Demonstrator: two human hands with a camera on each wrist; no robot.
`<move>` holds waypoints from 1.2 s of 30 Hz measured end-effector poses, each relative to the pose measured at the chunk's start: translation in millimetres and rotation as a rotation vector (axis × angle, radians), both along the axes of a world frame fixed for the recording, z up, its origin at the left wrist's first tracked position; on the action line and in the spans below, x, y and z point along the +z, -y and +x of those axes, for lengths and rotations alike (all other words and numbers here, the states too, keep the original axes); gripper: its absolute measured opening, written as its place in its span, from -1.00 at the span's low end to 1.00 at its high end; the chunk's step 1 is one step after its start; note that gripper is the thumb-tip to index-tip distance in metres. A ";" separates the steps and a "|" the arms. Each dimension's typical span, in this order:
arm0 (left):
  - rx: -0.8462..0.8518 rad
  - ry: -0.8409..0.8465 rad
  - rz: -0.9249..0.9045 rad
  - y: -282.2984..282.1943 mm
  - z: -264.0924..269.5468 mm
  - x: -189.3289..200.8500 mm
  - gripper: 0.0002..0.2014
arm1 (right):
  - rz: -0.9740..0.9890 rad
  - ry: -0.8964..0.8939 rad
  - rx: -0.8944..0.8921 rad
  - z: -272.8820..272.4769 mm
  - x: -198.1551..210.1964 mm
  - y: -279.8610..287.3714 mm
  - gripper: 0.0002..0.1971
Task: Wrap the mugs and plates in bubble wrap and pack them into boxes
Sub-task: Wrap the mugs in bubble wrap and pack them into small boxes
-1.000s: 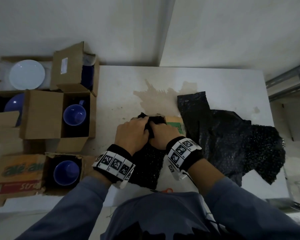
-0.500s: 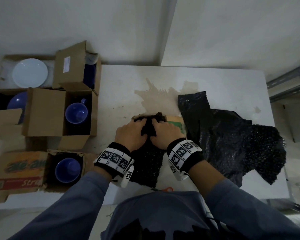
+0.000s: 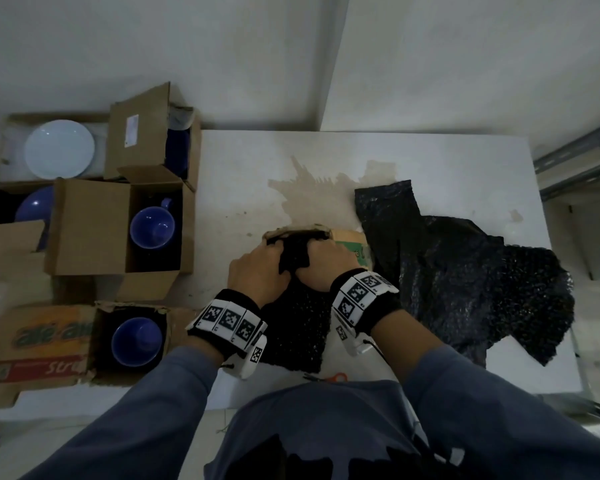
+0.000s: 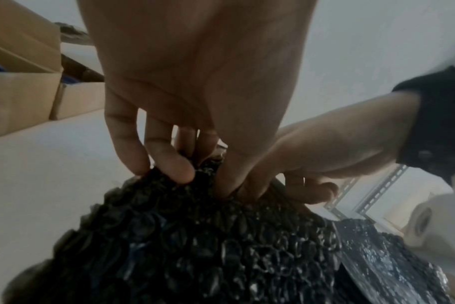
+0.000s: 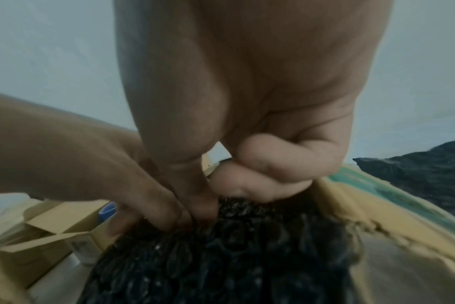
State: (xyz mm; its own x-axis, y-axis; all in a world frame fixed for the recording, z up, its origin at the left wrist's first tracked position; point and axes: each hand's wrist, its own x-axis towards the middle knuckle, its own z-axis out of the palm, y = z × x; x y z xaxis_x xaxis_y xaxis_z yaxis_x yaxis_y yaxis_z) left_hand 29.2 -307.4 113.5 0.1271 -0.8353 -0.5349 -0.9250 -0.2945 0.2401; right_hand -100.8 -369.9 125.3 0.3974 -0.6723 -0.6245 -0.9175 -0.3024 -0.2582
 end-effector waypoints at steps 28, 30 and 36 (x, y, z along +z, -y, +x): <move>-0.060 0.029 -0.081 5.5 -5.9 6.5 -0.56 | 0.004 -0.007 0.114 -7.0 -5.7 -1.2 -0.40; -0.032 0.022 -0.054 5.8 -5.5 5.7 -0.56 | 0.025 -0.016 0.090 -4.9 -6.7 1.8 -0.39; -0.024 -0.019 0.011 8.6 -7.4 -5.2 -0.53 | 0.092 -0.041 0.032 3.9 -10.3 7.2 -0.46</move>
State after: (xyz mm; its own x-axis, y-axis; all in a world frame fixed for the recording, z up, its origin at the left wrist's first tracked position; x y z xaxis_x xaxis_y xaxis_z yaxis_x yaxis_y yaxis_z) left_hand 21.8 -316.0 108.2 0.0974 -0.8321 -0.5460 -0.9271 -0.2753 0.2542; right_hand -96.9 -377.1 114.9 0.3901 -0.5988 -0.6995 -0.9183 -0.3083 -0.2483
